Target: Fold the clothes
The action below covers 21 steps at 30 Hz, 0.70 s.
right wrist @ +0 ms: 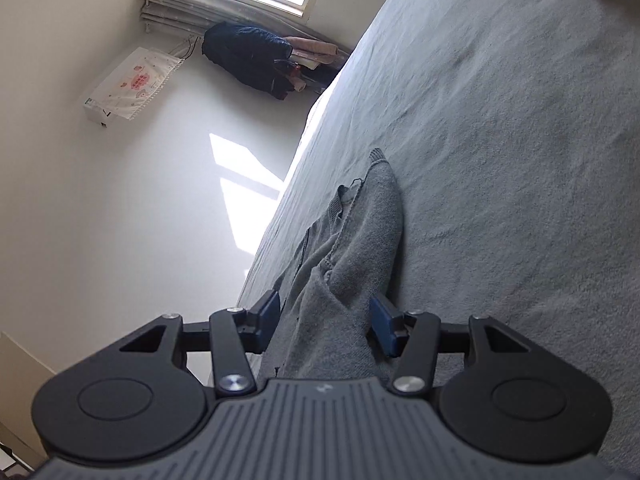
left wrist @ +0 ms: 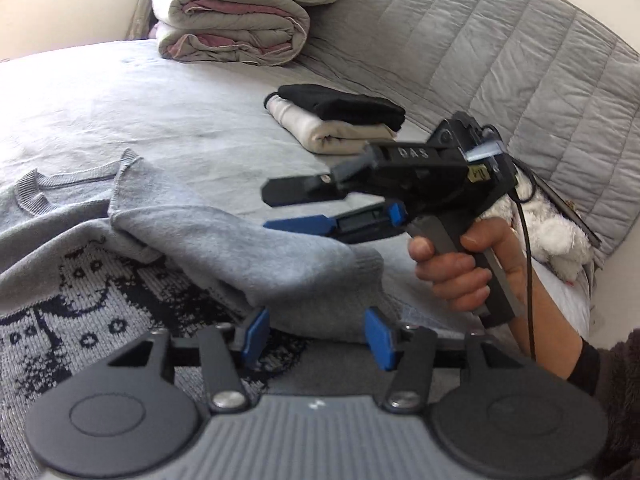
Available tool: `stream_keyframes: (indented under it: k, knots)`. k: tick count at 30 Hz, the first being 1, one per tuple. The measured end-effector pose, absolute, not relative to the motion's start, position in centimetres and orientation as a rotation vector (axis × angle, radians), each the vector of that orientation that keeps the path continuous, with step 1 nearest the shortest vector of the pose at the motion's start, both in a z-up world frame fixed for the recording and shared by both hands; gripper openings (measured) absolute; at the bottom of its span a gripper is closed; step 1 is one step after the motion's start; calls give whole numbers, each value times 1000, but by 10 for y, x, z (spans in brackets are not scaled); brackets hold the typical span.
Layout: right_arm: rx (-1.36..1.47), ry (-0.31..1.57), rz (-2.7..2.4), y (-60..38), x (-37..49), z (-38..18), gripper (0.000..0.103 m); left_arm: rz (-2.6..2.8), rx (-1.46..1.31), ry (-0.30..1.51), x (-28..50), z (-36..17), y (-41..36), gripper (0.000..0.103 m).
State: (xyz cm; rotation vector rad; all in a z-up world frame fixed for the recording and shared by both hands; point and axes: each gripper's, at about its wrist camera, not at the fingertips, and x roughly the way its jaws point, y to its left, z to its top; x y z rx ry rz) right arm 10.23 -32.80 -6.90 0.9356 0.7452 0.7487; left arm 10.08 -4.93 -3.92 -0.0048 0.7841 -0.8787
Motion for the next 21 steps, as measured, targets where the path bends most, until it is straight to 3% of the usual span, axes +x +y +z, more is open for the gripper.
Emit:
stream_keyframes:
  k: [9,15,21]
  knots:
    - [622,818,753,-317,93,-60,52,-640,-152,773,161,-36,-21,60]
    - [521,783,771,-319,84,-52,20,-453,-184,786,226,-34,-28,63]
    - [515,736,758,-329,79,-48,10,-352,-197,868,273,-49,-45,63]
